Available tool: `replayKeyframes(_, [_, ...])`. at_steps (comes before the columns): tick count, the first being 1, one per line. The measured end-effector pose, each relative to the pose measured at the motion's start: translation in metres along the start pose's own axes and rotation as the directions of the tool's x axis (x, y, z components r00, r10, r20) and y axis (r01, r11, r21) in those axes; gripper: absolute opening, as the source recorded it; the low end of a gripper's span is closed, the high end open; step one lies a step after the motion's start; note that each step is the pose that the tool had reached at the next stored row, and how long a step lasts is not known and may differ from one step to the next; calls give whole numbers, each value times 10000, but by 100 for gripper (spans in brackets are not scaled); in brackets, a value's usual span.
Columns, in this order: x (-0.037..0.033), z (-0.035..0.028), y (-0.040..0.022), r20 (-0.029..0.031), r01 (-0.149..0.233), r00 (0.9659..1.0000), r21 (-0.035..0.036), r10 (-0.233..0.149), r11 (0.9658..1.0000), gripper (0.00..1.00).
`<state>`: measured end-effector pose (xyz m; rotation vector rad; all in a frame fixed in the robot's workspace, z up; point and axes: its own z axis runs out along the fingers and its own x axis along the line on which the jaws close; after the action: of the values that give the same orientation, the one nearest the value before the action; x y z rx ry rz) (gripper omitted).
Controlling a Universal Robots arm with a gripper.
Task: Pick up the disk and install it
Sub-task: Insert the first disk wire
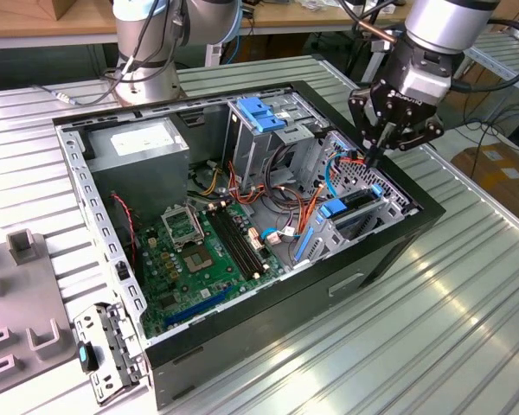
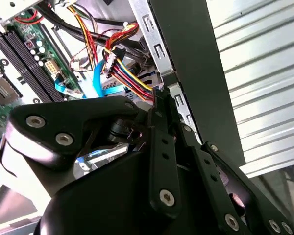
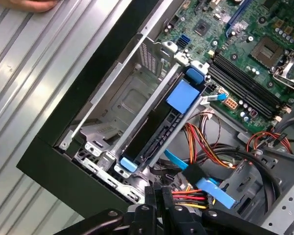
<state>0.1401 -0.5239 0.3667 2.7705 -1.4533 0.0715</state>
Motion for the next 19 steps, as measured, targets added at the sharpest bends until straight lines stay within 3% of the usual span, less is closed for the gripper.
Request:
replayKeyframes(2, [0,3,0,-7,-551,9985,-25,551,9985,16])
replayKeyframes(6, [0,6,0,-15,-1136,9935,-52,1136,9935,16])
replayKeyframes(9, [0,9,0,-23,-1660,9861,-75,1660,9861,16])
replayKeyframes(11, [0,11,0,-31,-2074,9782,-93,2074,9782,16])
replayKeyframes(13, [-1,12,0,-37,-2318,9728,-104,2318,9727,16])
replayKeyframes(14, [-1,14,0,-41,-2520,9677,-112,2520,9677,16])
replayKeyframes(15, [-2,15,2,-42,-2604,9655,-116,2603,9654,16])
replayKeyframes(19, [-22,13,32,-44,-2676,9635,-120,2675,9635,16])
